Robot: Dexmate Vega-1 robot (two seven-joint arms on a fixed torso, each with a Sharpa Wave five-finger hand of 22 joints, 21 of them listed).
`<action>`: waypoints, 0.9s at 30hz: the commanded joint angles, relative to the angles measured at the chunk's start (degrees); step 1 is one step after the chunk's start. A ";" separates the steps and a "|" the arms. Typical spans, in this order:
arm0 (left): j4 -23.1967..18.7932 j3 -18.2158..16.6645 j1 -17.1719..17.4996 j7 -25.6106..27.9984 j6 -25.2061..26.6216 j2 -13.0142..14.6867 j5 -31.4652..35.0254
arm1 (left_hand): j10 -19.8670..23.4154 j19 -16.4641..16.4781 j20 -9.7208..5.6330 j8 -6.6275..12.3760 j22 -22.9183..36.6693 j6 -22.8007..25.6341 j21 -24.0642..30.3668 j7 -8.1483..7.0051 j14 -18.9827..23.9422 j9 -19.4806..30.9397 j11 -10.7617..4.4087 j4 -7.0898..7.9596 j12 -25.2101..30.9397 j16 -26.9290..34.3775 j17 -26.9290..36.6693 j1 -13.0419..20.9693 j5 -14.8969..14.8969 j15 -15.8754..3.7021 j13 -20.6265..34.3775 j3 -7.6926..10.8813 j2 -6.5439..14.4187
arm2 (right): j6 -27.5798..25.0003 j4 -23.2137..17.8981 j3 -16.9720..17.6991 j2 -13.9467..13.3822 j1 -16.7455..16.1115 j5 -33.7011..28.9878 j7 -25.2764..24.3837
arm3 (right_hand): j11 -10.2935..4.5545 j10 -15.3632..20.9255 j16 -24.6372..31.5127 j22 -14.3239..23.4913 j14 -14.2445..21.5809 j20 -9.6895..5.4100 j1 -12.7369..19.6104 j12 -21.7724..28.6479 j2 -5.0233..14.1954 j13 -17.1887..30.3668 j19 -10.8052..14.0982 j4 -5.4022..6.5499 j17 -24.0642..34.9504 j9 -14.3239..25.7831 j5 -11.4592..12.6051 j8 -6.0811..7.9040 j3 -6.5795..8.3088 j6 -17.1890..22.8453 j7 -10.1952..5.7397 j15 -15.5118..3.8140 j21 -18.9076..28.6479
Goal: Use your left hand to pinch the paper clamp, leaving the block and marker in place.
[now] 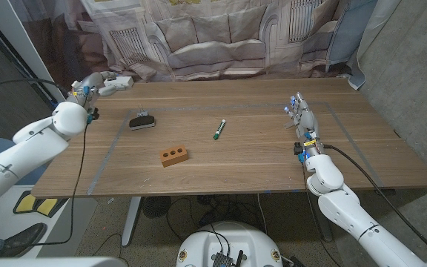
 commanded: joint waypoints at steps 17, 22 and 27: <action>-5.93 13.39 -13.19 -16.97 17.02 8.78 14.09 | -4.21 -1.73 1.12 -1.34 0.23 -6.01 0.40 -0.13 -3.19 0.36 1.01 0.07 -1.59 -0.33 0.14 1.18 1.23 0.04 0.26 0.12 -2.04 | 0.54 -1.45 0.02 1.00 -1.66 -1.20 -1.83 | 0.13 0.53 0.13 0.20 -0.18 0.15 0.54 0.12 -0.02 0.13 -0.01 -0.10 0.14 0.18 -0.19 -0.17 0.07 0.21 -0.57 0.37 -0.03; -6.09 16.24 -16.25 -21.70 19.11 8.95 17.85 | -5.75 -5.75 1.39 -1.10 0.26 -7.94 -0.40 0.01 -5.26 0.39 1.21 0.52 -1.63 -0.39 0.18 0.93 1.93 0.79 0.41 -0.23 -2.68 | 0.45 -1.69 -0.01 1.04 -1.65 -1.38 -1.92 | 0.15 0.56 0.13 0.20 -0.16 0.14 0.54 0.12 -0.01 0.13 -0.01 -0.10 0.14 0.19 -0.19 -0.18 0.05 0.21 -0.59 0.42 -0.03; -6.07 19.45 -19.68 -27.44 20.55 8.59 22.44 | -5.91 -7.64 0.89 -1.03 0.43 -8.55 -0.42 -0.03 -5.59 0.39 1.26 0.78 -1.48 -0.23 0.22 0.65 2.20 1.14 0.48 -0.44 -2.92 | 0.31 -2.06 0.06 1.14 -1.68 -1.70 -2.35 | 0.13 0.56 0.08 0.20 -0.27 0.12 0.52 0.11 0.00 0.13 -0.12 -0.09 0.15 0.19 -0.20 -0.19 0.03 0.21 -0.60 0.42 -0.06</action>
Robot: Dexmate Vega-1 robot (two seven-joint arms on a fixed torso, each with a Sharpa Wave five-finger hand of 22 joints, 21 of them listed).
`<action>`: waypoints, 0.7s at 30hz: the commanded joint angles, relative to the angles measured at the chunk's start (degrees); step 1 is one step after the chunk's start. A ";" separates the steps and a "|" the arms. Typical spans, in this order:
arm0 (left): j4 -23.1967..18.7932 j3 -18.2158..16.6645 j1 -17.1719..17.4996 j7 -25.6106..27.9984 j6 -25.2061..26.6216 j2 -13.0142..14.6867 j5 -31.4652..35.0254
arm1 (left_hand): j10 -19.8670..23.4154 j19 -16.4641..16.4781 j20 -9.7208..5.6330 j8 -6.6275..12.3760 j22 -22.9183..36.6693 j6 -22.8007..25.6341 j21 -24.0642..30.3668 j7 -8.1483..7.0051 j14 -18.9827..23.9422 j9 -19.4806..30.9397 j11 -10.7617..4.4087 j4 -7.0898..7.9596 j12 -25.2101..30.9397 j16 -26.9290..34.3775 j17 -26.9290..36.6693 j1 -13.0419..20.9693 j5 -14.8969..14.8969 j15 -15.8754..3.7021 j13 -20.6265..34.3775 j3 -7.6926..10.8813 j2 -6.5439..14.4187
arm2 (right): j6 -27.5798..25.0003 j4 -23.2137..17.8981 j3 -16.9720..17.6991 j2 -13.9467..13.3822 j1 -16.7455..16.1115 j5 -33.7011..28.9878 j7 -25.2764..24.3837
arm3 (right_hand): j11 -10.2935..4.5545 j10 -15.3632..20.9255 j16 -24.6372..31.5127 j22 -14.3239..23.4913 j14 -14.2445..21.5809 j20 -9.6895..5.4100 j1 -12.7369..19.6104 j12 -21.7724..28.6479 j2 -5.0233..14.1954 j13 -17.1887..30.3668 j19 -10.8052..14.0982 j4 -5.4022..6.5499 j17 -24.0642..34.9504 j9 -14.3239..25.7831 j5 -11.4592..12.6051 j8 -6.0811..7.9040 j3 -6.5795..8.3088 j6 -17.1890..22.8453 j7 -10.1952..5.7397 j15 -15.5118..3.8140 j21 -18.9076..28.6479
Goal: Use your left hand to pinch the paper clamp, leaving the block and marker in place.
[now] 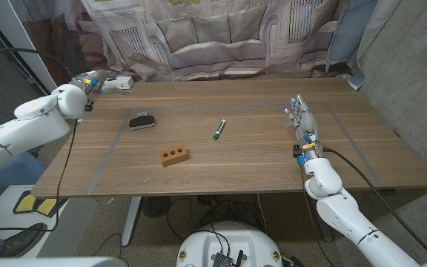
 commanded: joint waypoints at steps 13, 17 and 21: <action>1.67 12.38 -12.89 -21.27 5.04 -2.40 20.50 | -2.29 -2.21 0.32 0.09 0.49 -2.65 0.84 -1.22 -1.55 0.11 -2.31 0.42 0.10 0.31 0.18 0.07 1.29 0.33 0.34 -0.42 -1.07 | -0.30 -2.01 0.40 0.02 -0.61 -1.41 -1.27 | 0.34 0.33 0.04 0.07 -0.32 0.15 0.52 0.08 0.00 0.15 -0.22 -0.09 0.18 0.19 -0.21 -0.21 -0.02 0.03 -0.40 0.37 -0.08; 2.66 13.38 -14.02 -23.36 3.95 -3.43 23.01 | -2.68 -1.50 0.26 -0.08 0.44 -3.94 1.20 -1.68 -1.53 0.12 -2.84 0.09 0.12 0.40 0.17 0.99 1.72 -0.09 0.35 -0.24 -1.09 | -0.39 -2.25 0.41 0.14 -0.70 -1.54 -1.49 | 0.33 0.32 0.04 0.07 -0.32 0.16 0.50 0.07 0.01 0.15 -0.26 -0.08 0.18 0.19 -0.21 -0.22 -0.03 0.04 -0.43 0.43 -0.09; 3.82 14.04 -14.74 -24.78 2.73 -4.54 24.98 | -3.38 -1.01 0.36 -0.05 0.37 -4.99 1.39 -1.84 -1.62 0.13 -3.41 -0.30 0.08 0.44 0.15 2.32 2.27 -0.29 0.37 0.09 -0.92 | -0.34 -2.36 0.39 0.13 -0.83 -1.88 -1.58 | 0.35 0.34 0.04 0.07 -0.30 0.15 0.52 0.07 0.03 0.16 -0.27 -0.09 0.18 0.19 -0.21 -0.22 -0.04 0.05 -0.41 0.41 -0.08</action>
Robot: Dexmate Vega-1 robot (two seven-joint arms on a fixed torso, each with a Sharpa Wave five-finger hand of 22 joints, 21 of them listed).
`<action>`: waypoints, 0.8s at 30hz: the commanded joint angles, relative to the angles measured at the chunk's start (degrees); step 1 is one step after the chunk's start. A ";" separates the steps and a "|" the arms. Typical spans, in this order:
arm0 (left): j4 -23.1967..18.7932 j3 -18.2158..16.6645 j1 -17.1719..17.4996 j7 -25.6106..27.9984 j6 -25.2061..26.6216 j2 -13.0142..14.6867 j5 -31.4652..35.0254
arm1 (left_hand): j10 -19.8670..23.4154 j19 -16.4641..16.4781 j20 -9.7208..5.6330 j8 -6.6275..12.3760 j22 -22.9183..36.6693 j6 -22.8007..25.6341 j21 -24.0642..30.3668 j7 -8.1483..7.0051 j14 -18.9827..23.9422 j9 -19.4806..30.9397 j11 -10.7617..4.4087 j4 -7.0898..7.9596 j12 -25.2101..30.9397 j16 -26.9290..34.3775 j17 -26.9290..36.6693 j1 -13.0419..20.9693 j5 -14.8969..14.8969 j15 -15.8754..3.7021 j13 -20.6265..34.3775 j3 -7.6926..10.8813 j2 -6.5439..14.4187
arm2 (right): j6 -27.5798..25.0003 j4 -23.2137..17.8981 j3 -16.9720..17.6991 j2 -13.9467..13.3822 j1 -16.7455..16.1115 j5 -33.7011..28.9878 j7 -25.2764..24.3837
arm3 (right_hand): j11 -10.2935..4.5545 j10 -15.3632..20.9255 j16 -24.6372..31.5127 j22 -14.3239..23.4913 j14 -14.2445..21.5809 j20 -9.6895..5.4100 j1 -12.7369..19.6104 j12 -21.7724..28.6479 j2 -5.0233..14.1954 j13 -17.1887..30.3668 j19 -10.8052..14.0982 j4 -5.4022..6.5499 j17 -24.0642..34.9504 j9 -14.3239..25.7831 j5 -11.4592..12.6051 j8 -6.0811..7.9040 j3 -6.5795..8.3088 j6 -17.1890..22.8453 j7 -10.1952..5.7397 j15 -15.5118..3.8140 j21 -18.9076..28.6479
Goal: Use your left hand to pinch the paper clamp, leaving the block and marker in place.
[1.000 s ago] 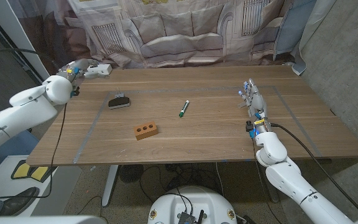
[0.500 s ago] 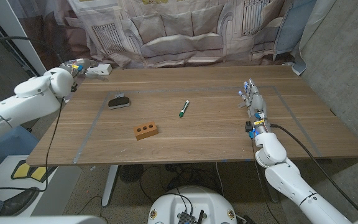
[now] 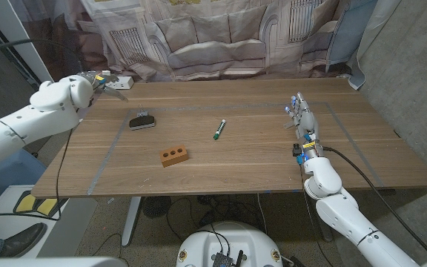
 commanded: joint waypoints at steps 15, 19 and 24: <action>8.36 4.15 -4.61 -9.46 -7.44 -6.70 11.79 | 0.77 3.01 0.20 1.08 0.01 -0.10 1.12 -1.77 1.95 0.15 -2.03 -1.02 1.11 1.12 0.02 5.29 2.27 -1.61 0.06 1.04 0.54 | -0.70 -1.49 -0.09 0.28 -0.83 -1.03 -0.91 | 0.36 0.36 0.04 0.08 -0.06 -0.01 0.56 0.06 0.07 0.17 -0.14 -0.10 0.19 0.20 -0.20 -0.06 -0.06 0.10 -0.43 0.20 -0.09; 9.65 4.48 -5.19 -9.77 -8.10 -7.45 11.96 | 0.79 3.14 0.30 1.04 0.00 -0.15 1.10 -1.77 2.03 0.15 -1.78 -0.97 1.14 1.06 0.01 5.56 2.39 -1.56 0.05 1.06 0.53 | -0.80 -1.58 -0.11 0.46 -0.85 -1.07 -1.17 | 0.36 0.38 0.05 0.08 -0.02 0.02 0.57 0.06 0.08 0.17 -0.15 -0.11 0.19 0.20 -0.21 -0.06 -0.07 0.13 -0.41 0.17 -0.08; 11.78 4.71 -6.15 -9.67 -9.43 -8.64 11.34 | 0.76 3.14 0.38 0.91 0.00 -0.42 1.03 -1.52 2.05 0.16 -1.45 -0.87 1.15 1.00 0.01 5.70 2.48 -1.58 0.04 1.03 0.49 | -0.72 -1.41 -0.16 0.52 -0.86 -1.33 -1.30 | 0.27 0.43 0.05 0.08 0.01 0.04 0.58 0.07 0.08 0.17 -0.16 -0.11 0.19 0.20 -0.21 -0.06 -0.08 0.15 -0.40 0.18 -0.08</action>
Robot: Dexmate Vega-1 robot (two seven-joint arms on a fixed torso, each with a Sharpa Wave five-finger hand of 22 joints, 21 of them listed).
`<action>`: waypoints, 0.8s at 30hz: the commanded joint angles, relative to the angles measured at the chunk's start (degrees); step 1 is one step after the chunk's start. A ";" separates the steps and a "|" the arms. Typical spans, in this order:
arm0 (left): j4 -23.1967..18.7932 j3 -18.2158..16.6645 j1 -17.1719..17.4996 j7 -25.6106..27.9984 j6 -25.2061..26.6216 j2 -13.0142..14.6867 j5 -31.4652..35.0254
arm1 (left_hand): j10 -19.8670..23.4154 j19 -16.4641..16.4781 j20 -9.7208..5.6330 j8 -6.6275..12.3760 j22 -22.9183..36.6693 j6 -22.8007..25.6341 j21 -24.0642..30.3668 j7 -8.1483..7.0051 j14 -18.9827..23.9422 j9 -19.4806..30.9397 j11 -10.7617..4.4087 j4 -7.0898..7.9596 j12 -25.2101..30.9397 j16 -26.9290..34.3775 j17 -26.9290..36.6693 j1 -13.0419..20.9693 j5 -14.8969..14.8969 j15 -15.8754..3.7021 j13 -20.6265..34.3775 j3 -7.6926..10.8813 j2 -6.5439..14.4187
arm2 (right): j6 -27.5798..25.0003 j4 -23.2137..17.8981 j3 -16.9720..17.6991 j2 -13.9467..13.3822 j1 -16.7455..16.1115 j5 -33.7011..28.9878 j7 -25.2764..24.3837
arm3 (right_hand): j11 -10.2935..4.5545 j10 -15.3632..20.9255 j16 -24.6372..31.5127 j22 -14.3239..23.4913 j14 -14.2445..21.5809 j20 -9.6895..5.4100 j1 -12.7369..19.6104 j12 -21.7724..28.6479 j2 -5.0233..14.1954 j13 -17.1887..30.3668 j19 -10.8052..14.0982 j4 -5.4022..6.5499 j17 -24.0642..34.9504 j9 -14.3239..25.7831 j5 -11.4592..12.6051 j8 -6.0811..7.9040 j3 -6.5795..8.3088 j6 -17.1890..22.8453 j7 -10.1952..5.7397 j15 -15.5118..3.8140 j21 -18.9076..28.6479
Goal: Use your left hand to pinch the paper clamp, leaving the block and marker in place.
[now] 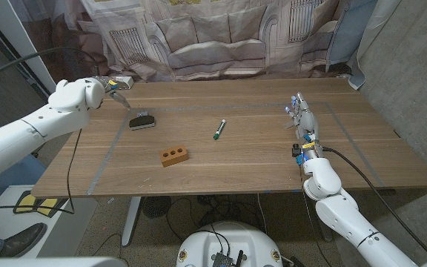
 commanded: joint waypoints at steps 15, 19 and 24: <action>13.16 4.47 -7.35 -1.96 -6.75 -7.26 0.20 | -0.30 -0.13 0.30 0.02 0.17 -0.75 0.01 -0.54 0.42 0.18 -0.07 0.40 0.10 -0.09 0.18 0.56 0.83 0.46 0.13 0.01 -0.22 | -0.52 -0.53 -0.08 0.48 -0.62 -0.82 -1.44 | 0.27 0.47 0.04 0.09 0.00 0.08 0.62 0.07 0.09 0.19 -0.18 -0.14 0.19 0.20 -0.21 -0.09 -0.10 0.13 -0.38 0.26 -0.07; 14.63 5.23 -8.11 -1.45 -7.37 -8.05 0.20 | -0.27 0.06 0.24 0.08 0.17 -0.61 0.06 -0.61 0.67 0.18 -0.10 0.45 0.13 -0.03 0.18 0.67 0.89 0.37 0.12 0.02 -0.17 | -0.52 -0.64 0.02 0.39 -0.69 -1.06 -1.57 | 0.30 0.51 0.07 0.09 0.08 0.08 0.63 0.08 0.12 0.19 -0.19 -0.14 0.20 0.21 -0.21 -0.07 -0.11 0.19 -0.42 0.26 -0.06; 16.47 5.95 -8.91 -0.66 -8.08 -9.03 -0.22 | 0.28 0.29 0.23 0.31 0.18 -0.01 0.10 -0.94 1.04 0.18 -0.28 0.53 0.36 0.04 0.18 0.85 1.01 0.23 0.10 0.03 -0.12 | -0.64 -0.66 0.05 0.32 -0.58 -1.14 -1.54 | 0.26 0.51 0.05 0.09 0.06 0.09 0.64 0.07 0.14 0.20 -0.22 -0.14 0.20 0.21 -0.21 -0.09 -0.12 0.17 -0.45 0.23 -0.07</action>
